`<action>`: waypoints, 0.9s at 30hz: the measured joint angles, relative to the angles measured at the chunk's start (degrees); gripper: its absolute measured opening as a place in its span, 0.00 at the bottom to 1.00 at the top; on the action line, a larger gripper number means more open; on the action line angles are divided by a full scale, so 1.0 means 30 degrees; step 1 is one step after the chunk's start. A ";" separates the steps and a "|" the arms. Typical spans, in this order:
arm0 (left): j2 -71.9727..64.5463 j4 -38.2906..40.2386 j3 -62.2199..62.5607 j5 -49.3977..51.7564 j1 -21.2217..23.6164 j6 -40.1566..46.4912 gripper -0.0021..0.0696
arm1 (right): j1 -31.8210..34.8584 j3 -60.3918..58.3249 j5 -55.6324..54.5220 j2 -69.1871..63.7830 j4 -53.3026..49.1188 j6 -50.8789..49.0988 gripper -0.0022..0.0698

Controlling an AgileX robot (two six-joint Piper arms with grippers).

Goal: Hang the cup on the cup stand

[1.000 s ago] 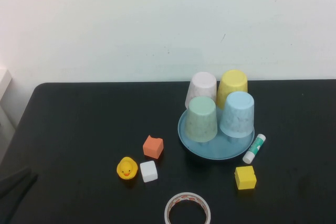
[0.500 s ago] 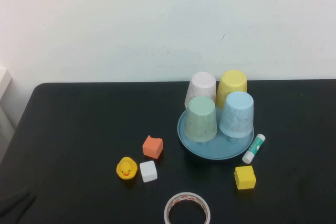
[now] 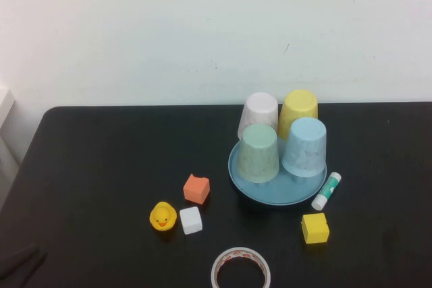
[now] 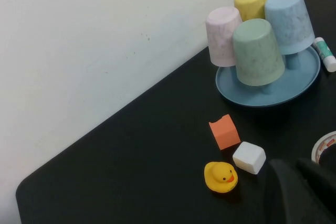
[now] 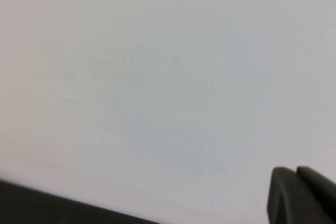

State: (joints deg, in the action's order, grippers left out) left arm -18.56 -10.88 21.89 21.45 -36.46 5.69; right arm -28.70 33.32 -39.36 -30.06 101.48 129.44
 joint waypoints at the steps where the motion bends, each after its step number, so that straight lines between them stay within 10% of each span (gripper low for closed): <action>1: 0.0000 0.0000 0.0000 0.0000 0.0000 0.0000 0.03 | 0.1179 0.0000 -0.0107 0.0286 0.0000 0.0000 0.03; 10: 0.0000 0.0008 0.0000 0.0000 0.0000 -0.0110 0.03 | 0.9168 0.0000 -0.2589 0.3514 0.0000 0.0483 0.03; 19: 0.0000 0.0008 0.0000 0.0000 0.0000 -0.0110 0.03 | 1.0939 0.0000 -0.0062 0.4973 -0.2929 -0.0842 0.03; 24: 0.0000 0.0042 0.0000 0.0000 0.0000 -0.0110 0.03 | 1.1934 -0.0351 0.8340 0.5493 -0.8949 -0.9425 0.03; 27: 0.0000 0.0042 0.0000 0.0000 0.0000 -0.0110 0.03 | 1.2982 -0.1035 1.2804 0.5845 -1.8387 -2.0567 0.03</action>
State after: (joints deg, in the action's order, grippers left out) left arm -18.56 -10.76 21.89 21.45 -36.46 5.36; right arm 10.25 30.21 -0.94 -12.52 46.32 67.74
